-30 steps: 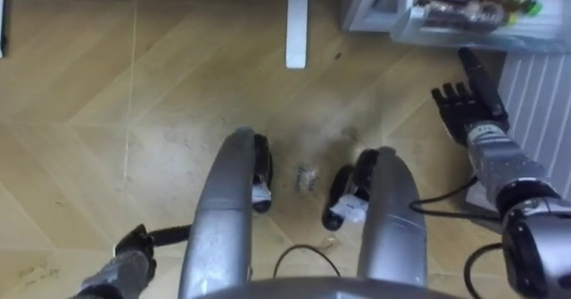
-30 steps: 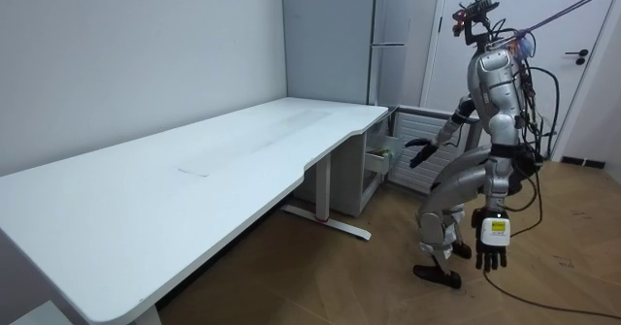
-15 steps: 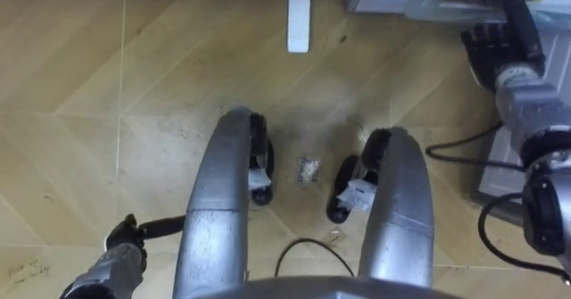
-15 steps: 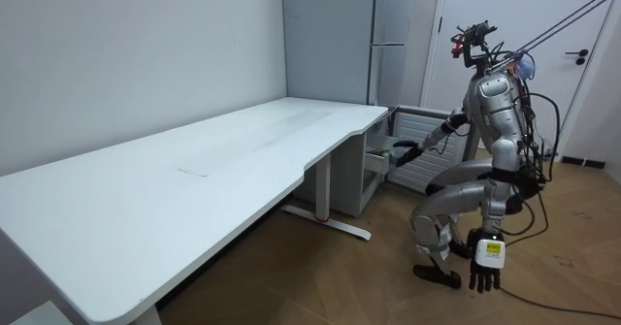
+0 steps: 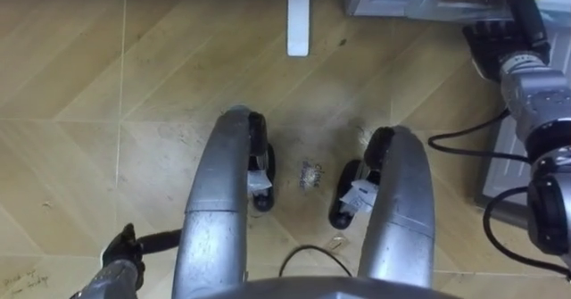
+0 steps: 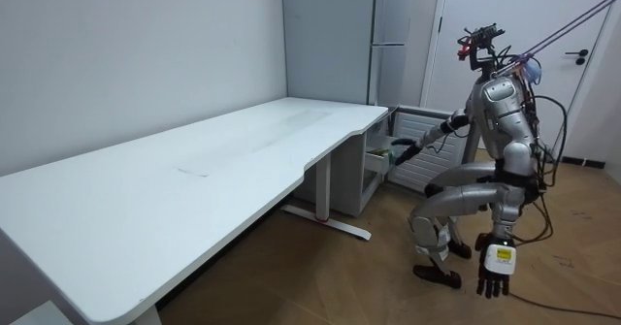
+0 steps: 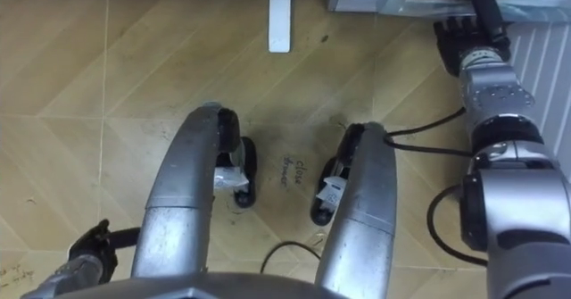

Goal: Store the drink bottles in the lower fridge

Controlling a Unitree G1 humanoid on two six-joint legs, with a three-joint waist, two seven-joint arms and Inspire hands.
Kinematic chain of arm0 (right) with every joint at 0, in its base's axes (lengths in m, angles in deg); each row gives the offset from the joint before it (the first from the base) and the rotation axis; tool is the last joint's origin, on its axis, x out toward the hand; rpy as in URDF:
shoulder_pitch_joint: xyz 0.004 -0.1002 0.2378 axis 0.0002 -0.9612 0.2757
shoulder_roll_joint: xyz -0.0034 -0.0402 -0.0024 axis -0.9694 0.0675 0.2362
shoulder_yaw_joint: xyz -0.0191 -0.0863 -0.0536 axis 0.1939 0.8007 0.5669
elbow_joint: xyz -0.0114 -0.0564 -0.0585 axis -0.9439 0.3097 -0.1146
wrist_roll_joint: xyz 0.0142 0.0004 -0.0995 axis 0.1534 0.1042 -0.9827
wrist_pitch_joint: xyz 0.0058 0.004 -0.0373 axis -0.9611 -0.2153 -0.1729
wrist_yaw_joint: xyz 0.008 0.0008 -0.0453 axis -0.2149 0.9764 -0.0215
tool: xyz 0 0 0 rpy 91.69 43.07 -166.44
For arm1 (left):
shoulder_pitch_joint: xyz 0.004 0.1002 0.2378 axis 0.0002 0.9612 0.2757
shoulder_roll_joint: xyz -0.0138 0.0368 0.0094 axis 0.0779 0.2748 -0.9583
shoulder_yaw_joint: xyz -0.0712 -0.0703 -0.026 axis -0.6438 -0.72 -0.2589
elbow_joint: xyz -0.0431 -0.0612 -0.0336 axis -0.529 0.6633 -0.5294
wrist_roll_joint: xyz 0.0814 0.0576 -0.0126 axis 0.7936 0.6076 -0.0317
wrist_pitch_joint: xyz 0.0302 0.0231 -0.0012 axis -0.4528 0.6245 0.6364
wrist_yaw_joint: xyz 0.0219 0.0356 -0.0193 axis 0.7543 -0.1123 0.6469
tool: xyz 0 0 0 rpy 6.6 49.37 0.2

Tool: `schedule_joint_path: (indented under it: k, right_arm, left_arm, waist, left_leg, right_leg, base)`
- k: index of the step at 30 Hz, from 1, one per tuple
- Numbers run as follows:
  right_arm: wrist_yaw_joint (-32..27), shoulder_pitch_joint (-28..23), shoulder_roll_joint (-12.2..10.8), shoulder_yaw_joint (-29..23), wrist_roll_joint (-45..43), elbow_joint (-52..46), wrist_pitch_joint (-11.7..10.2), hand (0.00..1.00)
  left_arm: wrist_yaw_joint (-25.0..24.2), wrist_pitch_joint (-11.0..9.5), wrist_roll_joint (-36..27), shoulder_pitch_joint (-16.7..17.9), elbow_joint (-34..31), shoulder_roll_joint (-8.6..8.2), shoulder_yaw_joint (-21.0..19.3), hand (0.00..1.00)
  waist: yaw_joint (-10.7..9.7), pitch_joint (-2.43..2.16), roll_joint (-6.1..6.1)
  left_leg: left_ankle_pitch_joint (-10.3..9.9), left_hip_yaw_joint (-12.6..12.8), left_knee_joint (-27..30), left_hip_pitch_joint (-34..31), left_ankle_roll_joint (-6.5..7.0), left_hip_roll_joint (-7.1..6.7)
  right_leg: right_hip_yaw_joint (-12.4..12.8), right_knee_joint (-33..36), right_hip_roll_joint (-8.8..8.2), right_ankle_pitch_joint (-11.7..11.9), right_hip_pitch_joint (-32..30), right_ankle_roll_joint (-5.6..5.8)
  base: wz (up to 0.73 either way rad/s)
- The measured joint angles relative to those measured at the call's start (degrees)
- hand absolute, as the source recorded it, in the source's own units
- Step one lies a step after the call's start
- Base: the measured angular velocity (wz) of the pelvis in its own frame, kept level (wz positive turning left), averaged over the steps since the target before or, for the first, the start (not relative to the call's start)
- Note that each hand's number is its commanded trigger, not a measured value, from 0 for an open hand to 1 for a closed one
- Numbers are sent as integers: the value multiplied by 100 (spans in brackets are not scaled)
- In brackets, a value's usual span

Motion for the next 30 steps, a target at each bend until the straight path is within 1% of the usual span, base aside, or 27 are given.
schedule_joint_path:
  k: [2, 3, 4, 6, 7, 9, 10, 11, 16, 18, 19, 20, 21, 22, 23, 24, 25, 26, 27, 28, 30]
  right_arm:
    - [-193, 1, 19, 0, 8, -141, -5, 0]
    - [-326, 1, 42, 1, 10, -245, -5, 0]
    - [-447, 2, 87, 1, 32, -334, -5, 0]
    - [-565, 11, 177, 9, 52, -466, -27, 0]
    - [-580, 42, 194, 9, 48, -487, -59, 0]
    - [-764, 254, 202, 12, 37, -487, -172, 0]
    - [-765, 310, 206, 12, 30, -487, -253, 0]
    - [-765, 346, 206, 11, 30, -487, -283, 0]
    - [-783, 387, 217, 10, 38, -494, -423, 0]
    - [-855, 390, 222, 10, 47, -544, -453, 0]
    - [-863, 391, 224, 8, 48, -552, -456, 0]
    - [-873, 390, 225, 3, 51, -551, -463, 0]
    - [-880, 391, 225, 1, 52, -551, -465, 0]
    - [-880, 391, 225, 0, 51, -551, -475, 0]
    - [-879, 391, 225, -3, 52, -550, -509, 0]
    - [-718, 399, 225, -60, 60, -551, -559, 0]
    - [-682, 402, 230, -103, 65, -538, -580, 0]
    - [-680, 360, 224, -107, 72, -464, -564, 0]
    - [-680, 360, 222, -110, 76, -462, -552, 0]
    - [-679, 360, 222, -112, 74, -463, -552, 0]
    - [-551, 377, 224, -180, 113, -503, -555, 0]
  left_arm:
    - [-10, -19, 63, 50, -12, 6, -29, 0]
    - [-12, -38, 135, 78, -17, 9, -33, 0]
    - [-15, -79, 143, 104, -23, 10, -33, 0]
    - [-17, -162, 143, 150, -30, 16, -31, 0]
    - [-17, -181, 143, 174, -40, 23, -31, 0]
    - [-17, -189, 126, 317, -210, 64, 17, 0]
    - [-77, -189, 137, 371, -249, 62, 25, 0]
    - [-110, -188, 138, 387, -249, 62, 26, 0]
    - [-237, -185, 141, 571, -358, 82, 16, 0]
    - [-272, -186, 134, 650, -353, 81, 20, 0]
    - [-298, -186, 136, 666, -349, 79, 20, 0]
    - [-342, -189, 149, 688, -312, 73, 15, 0]
    - [-367, -202, 149, 688, -214, 68, 11, 0]
    - [-374, -211, 149, 688, -160, 66, 8, 0]
    - [-413, -241, 153, 686, -57, 61, 3, 0]
    - [-477, -240, 149, 685, 13, 61, -1, 0]
    - [-500, -241, 149, 691, 16, 64, -2, 0]
    - [-565, -246, 149, 707, 17, 72, -1, 0]
    - [-633, -242, 151, 712, 11, 69, 0, 0]
    - [-710, -241, 151, 713, 1, 70, -23, 0]
    - [-810, -242, 159, 712, 2, 73, -149, 0]
  waist:
    - [5, -1, 2]
    - [-5, -4, 6]
    - [-9, -7, 12]
    - [20, -7, 18]
    - [29, -10, 24]
    - [41, 0, 62]
    - [70, -11, 85]
    - [79, -8, 98]
    - [213, -13, 170]
    - [328, -14, 175]
    - [361, -15, 177]
    - [389, -23, 191]
    - [402, -41, 222]
    - [407, -51, 237]
    - [421, -58, 261]
    - [422, -60, 318]
    - [422, -59, 344]
    - [422, -58, 368]
    - [413, -53, 403]
    - [412, -56, 430]
    - [457, -58, 436]
  left_leg:
    - [4, -1, -4, 27, -7, 2]
    - [4, 0, -11, 65, -7, -10]
    - [4, -4, -23, 105, -9, -49]
    - [-3, -5, -34, 174, -20, -73]
    - [-8, -8, -34, 195, -24, -76]
    - [-15, -15, -35, 267, -29, -80]
    - [-21, -14, -38, 298, -28, -81]
    - [-22, -14, -39, 313, -29, -82]
    - [-37, -64, -83, 482, -51, -64]
    - [-34, -41, -253, 685, -65, 20]
    - [-24, -41, -332, 747, -77, 24]
    - [16, -53, -525, 886, -96, 31]
    - [111, -78, -767, 1040, -130, 25]
    - [159, -86, -911, 1126, -136, 21]
    - [248, -88, -1184, 1302, -152, 15]
    - [344, -94, -1465, 1476, -138, 1]
    - [394, -93, -1599, 1559, -135, -5]
    - [481, -83, -1846, 1708, -135, -40]
    - [581, -84, -2075, 1811, -121, -92]
    - [656, -72, -2257, 1896, -104, -95]
    - [714, -36, -2449, 2048, -108, -104]
  right_leg:
    - [-2, 4, -6, -7, 21, -14]
    - [14, 8, -30, -29, 56, -41]
    - [34, 15, -44, -47, 96, -25]
    - [41, 17, -51, -70, 169, 9]
    - [41, 17, -51, -78, 191, 11]
    - [32, 18, -48, -93, 265, 17]
    - [12, 17, -47, -102, 300, 24]
    - [12, 17, -47, -106, 317, 26]
    - [-53, -65, -21, -128, 526, -2]
    - [-64, -265, 50, -84, 693, -15]
    - [-80, -347, 57, -53, 747, -11]
    - [-129, -559, 47, 28, 898, -25]
    - [-211, -819, 67, 123, 1080, -28]
    - [-271, -972, 77, 173, 1172, -24]
    - [-349, -1249, 92, 282, 1368, -8]
    - [-442, -1541, 92, 379, 1577, 3]
    - [-480, -1677, 94, 422, 1672, 8]
    - [-525, -1907, 92, 494, 1824, 20]
    - [-542, -2097, 77, 574, 1915, 12]
    - [-549, -2251, 77, 652, 1980, -15]
    - [-543, -2408, 84, 706, 2100, -33]
  base:
    - [0]
    - [7]
    - [8]
    - [5]
    - [0]
    - [0]
    - [0]
    - [0]
    - [-2]
    - [-19]
    - [-18]
    - [-10]
    - [-5]
    - [0]
    - [4]
    - [7]
    - [12]
    - [11]
    - [9]
    - [4]
    - [0]
